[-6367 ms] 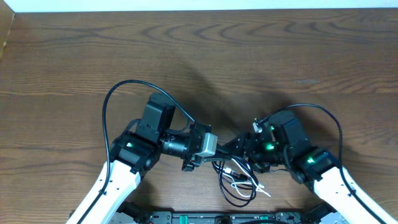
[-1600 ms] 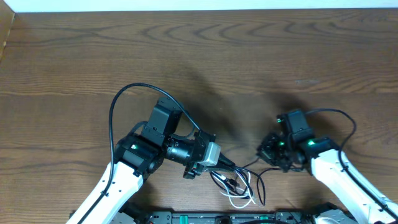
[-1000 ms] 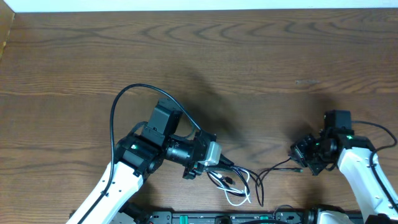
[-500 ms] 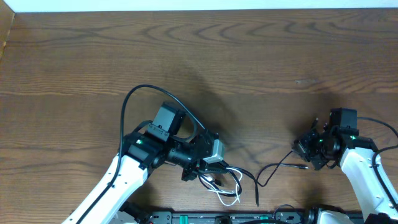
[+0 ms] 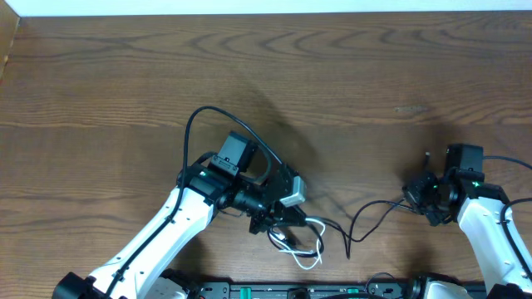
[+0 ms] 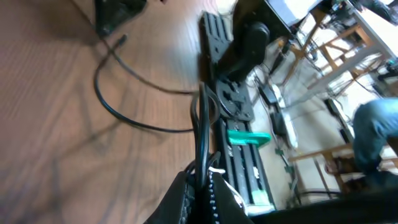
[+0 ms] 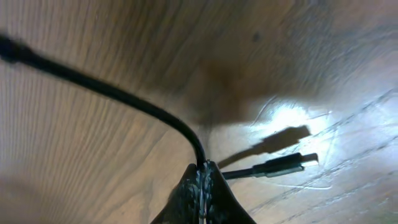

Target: Untangle cables

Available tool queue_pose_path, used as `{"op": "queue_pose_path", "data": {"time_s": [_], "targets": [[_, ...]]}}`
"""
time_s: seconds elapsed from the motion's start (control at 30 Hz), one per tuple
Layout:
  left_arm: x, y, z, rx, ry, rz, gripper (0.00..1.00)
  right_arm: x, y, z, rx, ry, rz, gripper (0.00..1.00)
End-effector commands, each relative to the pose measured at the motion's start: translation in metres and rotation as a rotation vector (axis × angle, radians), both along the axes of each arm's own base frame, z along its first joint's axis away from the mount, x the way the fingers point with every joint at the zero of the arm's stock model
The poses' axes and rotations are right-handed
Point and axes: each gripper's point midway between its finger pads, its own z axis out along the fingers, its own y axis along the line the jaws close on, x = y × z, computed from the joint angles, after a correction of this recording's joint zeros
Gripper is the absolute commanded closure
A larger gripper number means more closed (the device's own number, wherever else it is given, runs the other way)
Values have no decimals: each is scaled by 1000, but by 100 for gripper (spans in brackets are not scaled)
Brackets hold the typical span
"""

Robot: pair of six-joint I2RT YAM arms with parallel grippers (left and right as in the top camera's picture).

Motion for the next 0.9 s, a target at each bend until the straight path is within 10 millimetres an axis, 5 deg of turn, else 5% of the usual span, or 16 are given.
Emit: {"op": "queue_pose_path", "data": {"time_s": [0.0, 0.1, 0.23, 0.37, 0.5, 0.67, 0.87], "targets": [[9, -7, 9, 0, 91, 74, 93, 7, -6, 7, -38, -33, 68, 89], [32, -19, 23, -28, 164, 184, 92, 21, 1, 29, -16, -108, 169, 67], [63, -27, 33, -32, 213, 349, 93, 30, 4, 58, -25, -151, 269, 64], [82, -28, 35, -24, 245, 469, 92, 38, 37, 91, 71, -315, 565, 60], [76, -29, 37, -37, 254, 430, 93, 38, 64, 110, 191, -439, 701, 51], [33, -31, 65, -215, 137, 90, 93, 26, 75, 113, 277, -418, 701, 37], [28, -31, 68, -258, 56, 33, 93, 15, 82, 110, 311, -376, 712, 31]]}}
